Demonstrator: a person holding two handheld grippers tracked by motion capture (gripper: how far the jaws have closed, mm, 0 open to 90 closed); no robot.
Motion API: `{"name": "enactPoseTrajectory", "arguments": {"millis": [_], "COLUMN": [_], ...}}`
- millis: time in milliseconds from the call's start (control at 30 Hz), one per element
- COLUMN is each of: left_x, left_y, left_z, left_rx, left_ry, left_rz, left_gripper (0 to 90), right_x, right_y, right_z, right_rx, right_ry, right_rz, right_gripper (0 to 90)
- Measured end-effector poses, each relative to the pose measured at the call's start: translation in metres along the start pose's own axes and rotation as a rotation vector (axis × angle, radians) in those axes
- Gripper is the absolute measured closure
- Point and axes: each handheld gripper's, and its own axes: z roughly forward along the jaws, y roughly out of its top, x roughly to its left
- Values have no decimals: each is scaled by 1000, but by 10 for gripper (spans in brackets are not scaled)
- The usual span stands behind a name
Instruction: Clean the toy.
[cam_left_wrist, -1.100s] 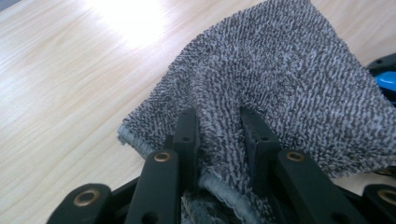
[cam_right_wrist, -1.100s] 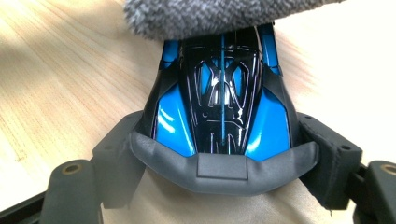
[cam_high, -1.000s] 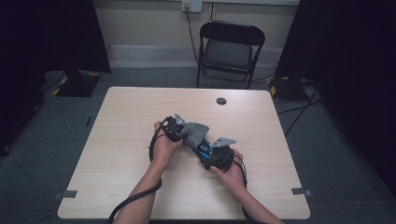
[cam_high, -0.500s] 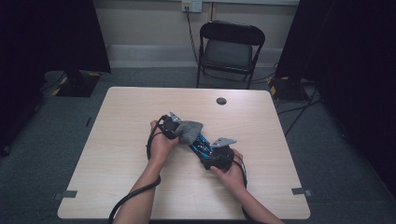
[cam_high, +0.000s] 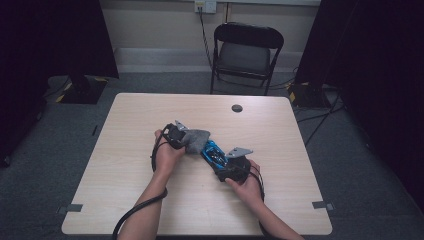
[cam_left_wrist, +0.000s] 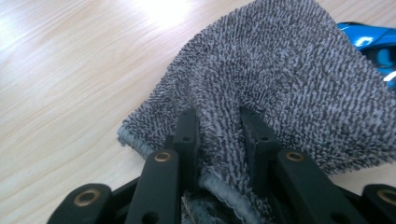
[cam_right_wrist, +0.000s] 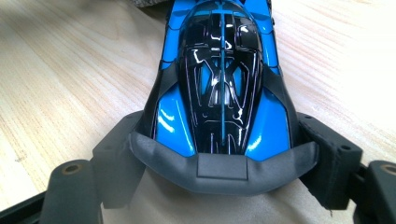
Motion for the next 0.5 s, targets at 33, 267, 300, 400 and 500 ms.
{"name": "enactPoseTrajectory", "arguments": {"millis": [33,267,300,400,500], "left_x": [2,12,14,15,14], "left_y": [-3,-12,-14,-20,-23], "left_z": [-1,-8,-9,-13,-17], "left_rx": [-1,7,5,11,11], "left_ry": [8,31,37,41,30], "left_rz": [-6,-24,-29,-26,-18], "left_gripper": [711,712,712,712,711], "right_x": [0,0,0,0,0], "right_y": [0,0,0,0,0], "right_z": [0,0,0,0,0], "right_rx": [0,1,1,1,1], "right_ry": [0,1,1,1,2], "right_rz": [0,0,0,0,-1], "right_gripper": [239,239,239,239,237]}}
